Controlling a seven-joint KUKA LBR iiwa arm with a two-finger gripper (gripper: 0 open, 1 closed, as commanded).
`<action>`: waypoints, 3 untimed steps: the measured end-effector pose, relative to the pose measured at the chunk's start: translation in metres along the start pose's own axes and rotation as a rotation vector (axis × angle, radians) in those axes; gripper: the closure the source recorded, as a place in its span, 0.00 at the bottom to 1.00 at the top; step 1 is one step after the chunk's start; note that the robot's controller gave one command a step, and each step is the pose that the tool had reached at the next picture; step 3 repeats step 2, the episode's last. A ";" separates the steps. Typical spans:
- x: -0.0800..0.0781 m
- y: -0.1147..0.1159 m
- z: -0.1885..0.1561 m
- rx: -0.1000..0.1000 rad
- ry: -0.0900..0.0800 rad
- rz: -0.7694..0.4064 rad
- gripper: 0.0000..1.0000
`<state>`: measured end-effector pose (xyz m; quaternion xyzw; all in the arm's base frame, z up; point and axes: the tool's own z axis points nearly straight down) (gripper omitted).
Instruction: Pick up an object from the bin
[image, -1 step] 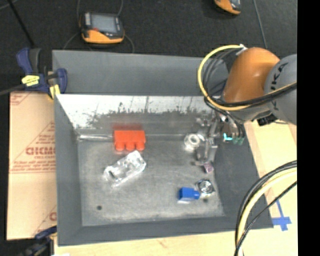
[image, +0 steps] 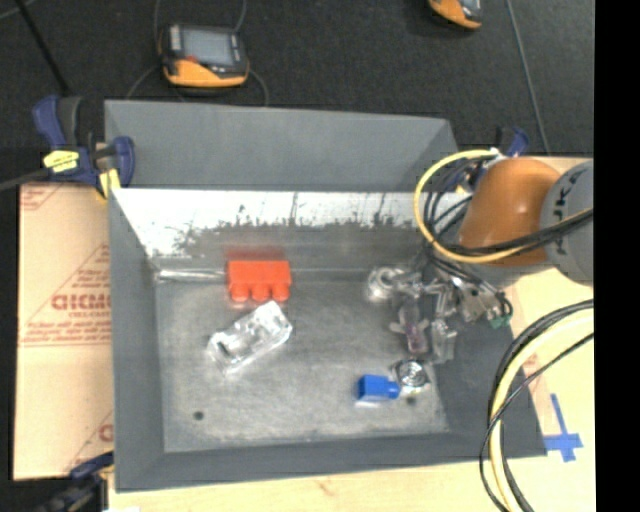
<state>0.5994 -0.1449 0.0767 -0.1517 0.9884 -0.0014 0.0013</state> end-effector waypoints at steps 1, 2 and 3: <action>-0.001 0.001 -0.001 0.001 -0.003 -0.003 1.00; -0.011 0.001 -0.125 0.005 -0.010 -0.022 1.00; -0.011 0.001 -0.125 0.005 -0.010 -0.022 1.00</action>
Offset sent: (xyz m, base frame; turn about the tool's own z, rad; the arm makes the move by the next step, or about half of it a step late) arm 0.0000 0.0000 0.0000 0.0000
